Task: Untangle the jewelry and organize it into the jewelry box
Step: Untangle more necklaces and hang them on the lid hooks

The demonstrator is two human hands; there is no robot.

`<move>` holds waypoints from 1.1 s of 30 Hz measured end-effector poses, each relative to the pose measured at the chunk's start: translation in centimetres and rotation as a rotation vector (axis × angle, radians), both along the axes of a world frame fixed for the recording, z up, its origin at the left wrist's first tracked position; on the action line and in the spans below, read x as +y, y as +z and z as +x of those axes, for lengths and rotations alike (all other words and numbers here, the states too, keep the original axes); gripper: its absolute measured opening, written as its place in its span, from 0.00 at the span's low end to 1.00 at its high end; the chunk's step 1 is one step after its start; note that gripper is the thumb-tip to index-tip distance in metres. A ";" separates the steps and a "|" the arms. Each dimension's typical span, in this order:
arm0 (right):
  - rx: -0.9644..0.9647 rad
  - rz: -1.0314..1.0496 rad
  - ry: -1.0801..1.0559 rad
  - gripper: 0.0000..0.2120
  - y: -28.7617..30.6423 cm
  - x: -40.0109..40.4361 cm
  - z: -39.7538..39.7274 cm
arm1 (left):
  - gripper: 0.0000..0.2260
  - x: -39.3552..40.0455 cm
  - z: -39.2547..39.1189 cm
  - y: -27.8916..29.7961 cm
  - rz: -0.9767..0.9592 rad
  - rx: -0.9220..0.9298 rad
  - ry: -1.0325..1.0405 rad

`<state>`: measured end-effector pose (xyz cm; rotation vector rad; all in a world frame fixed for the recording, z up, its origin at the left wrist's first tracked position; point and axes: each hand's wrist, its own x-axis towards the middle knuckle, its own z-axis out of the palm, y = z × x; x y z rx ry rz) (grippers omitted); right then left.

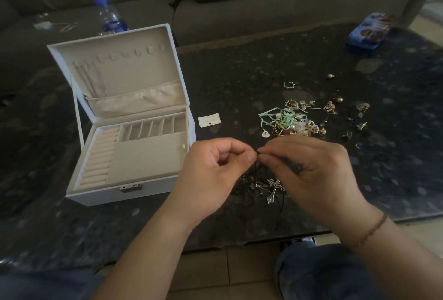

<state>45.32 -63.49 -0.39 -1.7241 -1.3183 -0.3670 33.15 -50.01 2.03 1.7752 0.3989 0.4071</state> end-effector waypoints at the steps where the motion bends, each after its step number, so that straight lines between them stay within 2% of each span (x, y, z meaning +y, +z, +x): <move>1: -0.009 -0.029 0.004 0.06 0.1 0.0 0.0 | 0.04 0.1 0.0 -0.1 0.025 0.004 -0.002; 3: 0.063 -0.085 0.028 0.03 0.3 0.0 0.0 | 0.04 0.2 0.0 -0.3 0.088 0.023 -0.009; 7: 0.574 -0.171 0.054 0.06 0.8 -0.1 -0.2 | 0.04 0.5 -0.2 -0.8 0.264 0.073 -0.038; 11: 0.793 -0.362 -0.062 0.08 0.4 0.2 0.6 | 0.04 1.0 -0.3 -0.8 0.292 0.051 -0.052; 16: 0.793 -0.479 -0.246 0.10 0.5 -0.4 2.1 | 0.06 1.9 -0.5 -0.8 0.073 -0.010 0.082; 20: 0.441 -0.829 -0.475 0.10 0.2 -1.5 3.9 | 0.09 2.2 -0.7 0.0 -0.096 -0.103 0.192; 25: 0.527 -1.102 -0.425 0.10 -0.2 -2.6 6.6 | 0.07 2.6 -0.7 0.6 -0.151 -0.250 0.303; 27: 0.524 -1.156 -0.436 0.08 -0.8 -2.8 6.8 | 0.08 2.5 -0.6 0.7 -0.111 -0.254 0.312; 29: 0.377 -1.052 -0.545 0.07 -1.0 -2.7 6.3 | 0.08 2.2 -0.4 0.9 -0.047 -0.244 0.284; 30: 0.315 -0.867 -0.579 0.09 -0.8 -2.5 5.8 | 0.08 2.0 -0.3 1.0 -0.036 -0.246 0.258; 31: 0.327 -0.611 -0.537 0.11 -0.3 -2.0 5.0 | 0.07 1.8 -0.3 1.2 -0.032 -0.248 0.228; 33: 0.544 -0.191 -0.242 0.11 2.0 -0.4 2.5 | 0.05 1.7 -0.2 1.6 -0.019 -0.248 0.170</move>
